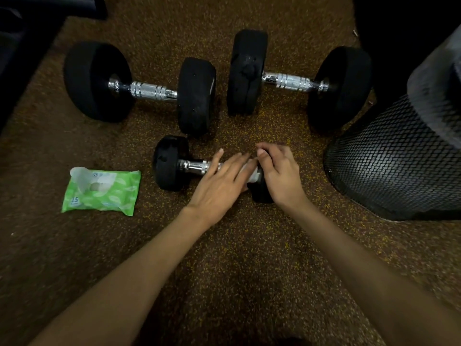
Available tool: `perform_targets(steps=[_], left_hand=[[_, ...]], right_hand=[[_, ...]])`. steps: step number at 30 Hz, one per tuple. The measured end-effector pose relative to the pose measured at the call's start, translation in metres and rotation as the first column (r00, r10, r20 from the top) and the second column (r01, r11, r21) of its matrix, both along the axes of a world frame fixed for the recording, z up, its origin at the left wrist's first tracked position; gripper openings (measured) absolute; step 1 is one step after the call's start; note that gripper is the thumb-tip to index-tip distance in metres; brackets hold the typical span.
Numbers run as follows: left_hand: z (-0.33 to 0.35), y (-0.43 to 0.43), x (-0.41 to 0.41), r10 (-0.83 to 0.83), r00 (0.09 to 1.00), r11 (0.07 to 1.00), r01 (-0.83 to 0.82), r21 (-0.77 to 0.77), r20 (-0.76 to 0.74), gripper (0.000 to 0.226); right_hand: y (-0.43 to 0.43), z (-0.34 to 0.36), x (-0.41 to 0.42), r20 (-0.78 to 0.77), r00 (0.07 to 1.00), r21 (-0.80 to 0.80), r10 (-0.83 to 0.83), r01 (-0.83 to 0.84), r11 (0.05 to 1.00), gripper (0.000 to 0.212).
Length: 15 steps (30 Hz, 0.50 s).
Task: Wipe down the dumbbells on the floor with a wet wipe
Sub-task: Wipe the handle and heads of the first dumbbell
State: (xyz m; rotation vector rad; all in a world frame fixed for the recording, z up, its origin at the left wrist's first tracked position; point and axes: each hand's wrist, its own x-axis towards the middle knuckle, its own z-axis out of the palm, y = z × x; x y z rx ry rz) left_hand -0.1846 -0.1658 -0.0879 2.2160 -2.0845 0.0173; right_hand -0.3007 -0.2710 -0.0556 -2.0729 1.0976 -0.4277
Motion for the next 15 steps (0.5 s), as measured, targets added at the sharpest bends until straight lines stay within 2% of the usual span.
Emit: perform_targets(steps=[3,7,9,11,15], left_hand=[[0.007,-0.012,0.009,-0.065,0.997,0.998,0.066,0.02,-0.035,0.049],[0.027,-0.027,0.021,-0.075,0.973,0.981,0.112,0.161,-0.216,0.044],[0.032,-0.032,0.025,-0.027,0.95,0.974,0.096,0.207,-0.312,0.039],[0.033,-0.037,0.025,0.088,0.921,0.964,0.019,0.267,-0.38,0.042],[0.032,-0.048,0.017,0.249,0.931,0.928,-0.151,0.341,-0.265,0.052]], right_hand=[[0.001,0.0,0.0,0.007,1.0,-0.012,0.002,-0.002,1.0,0.031],[0.0,0.001,0.001,-0.001,1.0,0.007,-0.004,0.004,1.0,0.031],[-0.001,0.001,0.001,0.006,1.0,0.018,-0.007,0.007,1.0,0.031],[0.0,0.002,0.001,0.002,1.0,0.022,-0.004,0.004,1.0,0.032],[0.0,0.0,0.001,-0.011,1.0,0.0,0.001,-0.001,1.0,0.033]])
